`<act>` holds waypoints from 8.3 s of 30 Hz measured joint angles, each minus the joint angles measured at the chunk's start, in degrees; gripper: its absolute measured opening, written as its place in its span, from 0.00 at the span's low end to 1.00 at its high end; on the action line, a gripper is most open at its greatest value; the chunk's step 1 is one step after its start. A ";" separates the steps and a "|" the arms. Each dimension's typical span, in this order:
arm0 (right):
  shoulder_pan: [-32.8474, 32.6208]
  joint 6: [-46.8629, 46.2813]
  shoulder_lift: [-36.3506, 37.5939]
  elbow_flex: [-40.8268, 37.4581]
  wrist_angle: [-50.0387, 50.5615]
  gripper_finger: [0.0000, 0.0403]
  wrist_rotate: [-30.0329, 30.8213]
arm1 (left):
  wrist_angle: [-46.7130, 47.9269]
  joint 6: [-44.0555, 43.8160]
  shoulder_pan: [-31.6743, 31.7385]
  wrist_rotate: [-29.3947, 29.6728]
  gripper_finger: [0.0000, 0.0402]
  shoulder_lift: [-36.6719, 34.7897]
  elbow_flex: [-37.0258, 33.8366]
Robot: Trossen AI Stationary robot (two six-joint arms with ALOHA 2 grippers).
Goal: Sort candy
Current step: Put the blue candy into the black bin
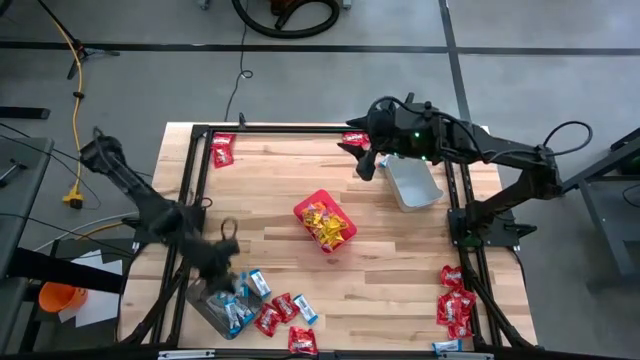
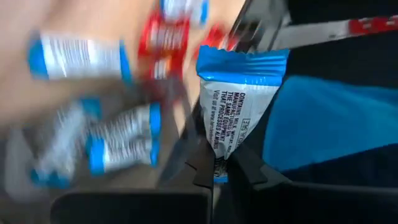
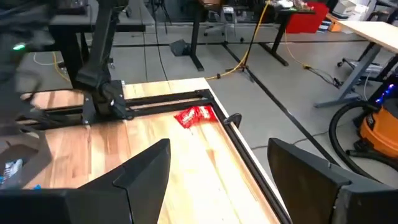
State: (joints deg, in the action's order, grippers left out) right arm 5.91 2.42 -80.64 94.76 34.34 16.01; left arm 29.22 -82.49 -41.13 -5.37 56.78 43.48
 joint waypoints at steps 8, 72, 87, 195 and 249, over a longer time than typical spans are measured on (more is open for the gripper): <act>1.27 0.00 0.02 0.00 1.30 0.65 -0.07 | -0.89 -21.45 -13.42 0.87 0.04 12.81 0.00; -15.31 -25.26 9.64 0.00 30.79 0.65 -4.70 | 24.32 88.63 21.78 -7.56 0.48 38.54 25.46; -19.25 -40.80 3.23 0.00 27.72 0.65 5.63 | 31.08 97.95 26.56 -13.87 0.48 51.07 25.40; -21.05 -31.93 0.78 0.00 32.62 0.65 7.53 | 35.54 28.17 -0.30 -14.28 0.33 23.71 20.20; -59.71 -83.96 -14.91 -35.29 -4.65 0.65 -41.48 | -20.51 53.12 35.17 8.99 0.42 1.68 1.33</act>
State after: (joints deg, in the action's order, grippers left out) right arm -53.80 -81.54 -95.55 59.47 29.69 -25.47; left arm 8.71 -29.38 -5.96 3.62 58.46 44.82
